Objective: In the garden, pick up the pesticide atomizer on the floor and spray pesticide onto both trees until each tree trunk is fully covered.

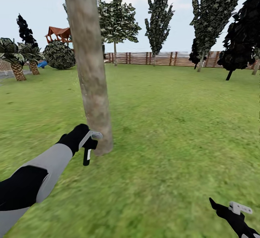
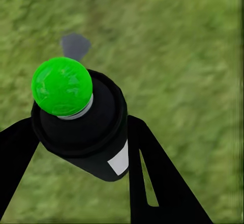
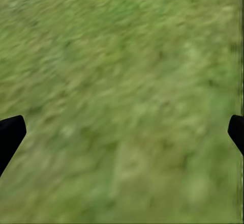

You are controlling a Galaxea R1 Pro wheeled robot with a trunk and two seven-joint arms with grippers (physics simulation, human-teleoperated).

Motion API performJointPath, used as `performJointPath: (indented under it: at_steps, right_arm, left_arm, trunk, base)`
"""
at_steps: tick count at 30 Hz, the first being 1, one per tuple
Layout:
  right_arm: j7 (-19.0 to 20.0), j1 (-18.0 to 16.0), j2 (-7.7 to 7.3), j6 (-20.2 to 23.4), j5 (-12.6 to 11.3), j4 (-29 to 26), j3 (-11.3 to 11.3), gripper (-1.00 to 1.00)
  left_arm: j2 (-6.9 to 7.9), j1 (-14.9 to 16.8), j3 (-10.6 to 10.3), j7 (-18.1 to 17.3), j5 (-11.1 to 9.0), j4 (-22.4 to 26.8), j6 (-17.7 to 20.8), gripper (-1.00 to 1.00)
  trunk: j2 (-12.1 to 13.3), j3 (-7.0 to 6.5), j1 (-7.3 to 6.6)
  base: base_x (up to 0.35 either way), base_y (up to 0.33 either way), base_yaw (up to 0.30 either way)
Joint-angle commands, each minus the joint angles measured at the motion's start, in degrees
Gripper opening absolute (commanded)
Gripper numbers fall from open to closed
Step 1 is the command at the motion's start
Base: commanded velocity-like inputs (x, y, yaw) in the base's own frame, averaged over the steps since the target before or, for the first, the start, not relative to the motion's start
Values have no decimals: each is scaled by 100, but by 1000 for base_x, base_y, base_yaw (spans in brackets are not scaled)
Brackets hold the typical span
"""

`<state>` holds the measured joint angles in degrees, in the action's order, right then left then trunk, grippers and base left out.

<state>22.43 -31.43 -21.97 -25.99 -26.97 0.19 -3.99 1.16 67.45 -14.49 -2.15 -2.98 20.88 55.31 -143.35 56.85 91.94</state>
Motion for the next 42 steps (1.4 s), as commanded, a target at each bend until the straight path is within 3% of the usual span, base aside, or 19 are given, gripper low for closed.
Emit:
performJointPath:
  at_steps: [1,13,26,42]
  right_arm:
    - [51,-4,-1,-3,-19,8,-40,100]
    - [52,-4,-1,-3,-19,8,-40,100]
    - [51,-4,-1,-3,-19,8,-40,100]
    - [51,-4,-1,-3,-19,8,-40,100]
  left_arm:
    - [7,5,-46,-12,-19,-7,25,-100]
    - [23,74,-10,23,23,73,85,-100]
    - [-34,1063,-16,31,48,51,169,-100]
    - [-56,2020,-18,31,51,17,173,-100]
  trunk:
    - [-3,6,-1]
    - [-3,6,-1]
    - [-3,6,-1]
    - [-3,6,-1]
  base:
    - [3,-105,-14]
    - [0,-12,-2]
    - [0,0,0]
    - [0,0,0]
